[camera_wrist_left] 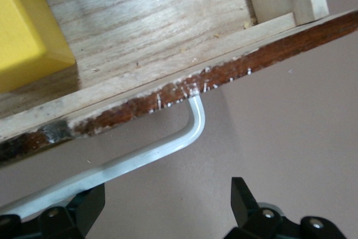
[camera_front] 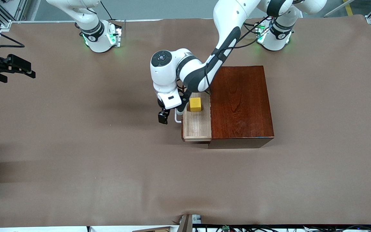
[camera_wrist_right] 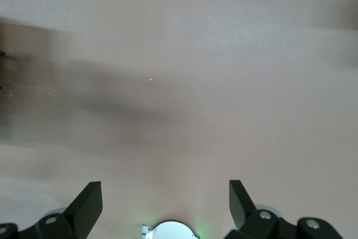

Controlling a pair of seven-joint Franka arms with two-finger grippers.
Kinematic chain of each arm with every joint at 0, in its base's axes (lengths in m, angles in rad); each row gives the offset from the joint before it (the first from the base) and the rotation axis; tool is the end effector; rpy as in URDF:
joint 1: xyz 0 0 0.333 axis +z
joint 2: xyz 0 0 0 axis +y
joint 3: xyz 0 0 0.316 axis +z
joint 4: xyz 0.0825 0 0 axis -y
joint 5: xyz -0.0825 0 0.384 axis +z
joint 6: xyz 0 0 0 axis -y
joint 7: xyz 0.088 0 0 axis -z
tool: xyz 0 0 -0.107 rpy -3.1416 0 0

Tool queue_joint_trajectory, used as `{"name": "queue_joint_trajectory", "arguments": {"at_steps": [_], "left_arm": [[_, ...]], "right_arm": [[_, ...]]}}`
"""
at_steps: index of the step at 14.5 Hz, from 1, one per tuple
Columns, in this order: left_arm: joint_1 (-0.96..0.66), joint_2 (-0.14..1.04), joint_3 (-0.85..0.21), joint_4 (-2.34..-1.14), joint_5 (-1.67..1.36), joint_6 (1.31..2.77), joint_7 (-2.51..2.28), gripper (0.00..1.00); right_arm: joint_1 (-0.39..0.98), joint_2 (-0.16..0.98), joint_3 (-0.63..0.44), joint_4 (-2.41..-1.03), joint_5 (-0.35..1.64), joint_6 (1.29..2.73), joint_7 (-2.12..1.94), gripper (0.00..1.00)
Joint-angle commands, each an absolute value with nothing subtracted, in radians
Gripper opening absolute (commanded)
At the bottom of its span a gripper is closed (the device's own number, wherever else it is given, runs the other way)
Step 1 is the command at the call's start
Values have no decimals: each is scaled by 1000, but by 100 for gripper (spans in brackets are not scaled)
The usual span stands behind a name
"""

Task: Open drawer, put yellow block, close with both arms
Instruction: 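Push the drawer shut into the box with the left gripper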

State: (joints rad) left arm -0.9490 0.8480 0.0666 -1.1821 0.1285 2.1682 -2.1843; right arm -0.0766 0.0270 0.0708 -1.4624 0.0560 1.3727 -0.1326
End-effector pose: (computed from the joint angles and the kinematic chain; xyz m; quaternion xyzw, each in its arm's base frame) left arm 0.4840 -0.6046 0.2914 0.8177 0.5659 0.0821 0.0664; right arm 0.5420 0.0031 0.6438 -0.9956 -0.0672 0.0561 0.0326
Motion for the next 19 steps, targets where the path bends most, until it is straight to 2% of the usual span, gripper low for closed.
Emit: {"name": "queue_joint_trajectory", "arguments": {"at_steps": [1, 6, 9, 16, 19], "left_arm": [[-951, 844, 81, -1195, 149, 2031, -2177, 100], [-948, 827, 78, -1204, 146, 1944, -2174, 100], [-946, 825, 78, -1206, 149, 1896, -2163, 100], [-943, 824, 78, -1215, 156, 1727, -2138, 100], [-942, 824, 80, -1215, 155, 1703, -2141, 100]], "right_arm": [[-74, -37, 77, -1529, 38, 1405, -147, 100], [-57, -25, 77, -1448, 17, 1399, -137, 100], [-31, -23, 78, -1451, -49, 1396, -126, 100], [-41, -15, 74, -1451, -34, 1397, -101, 100], [-38, -15, 74, -1451, -15, 1397, -51, 100]]}}
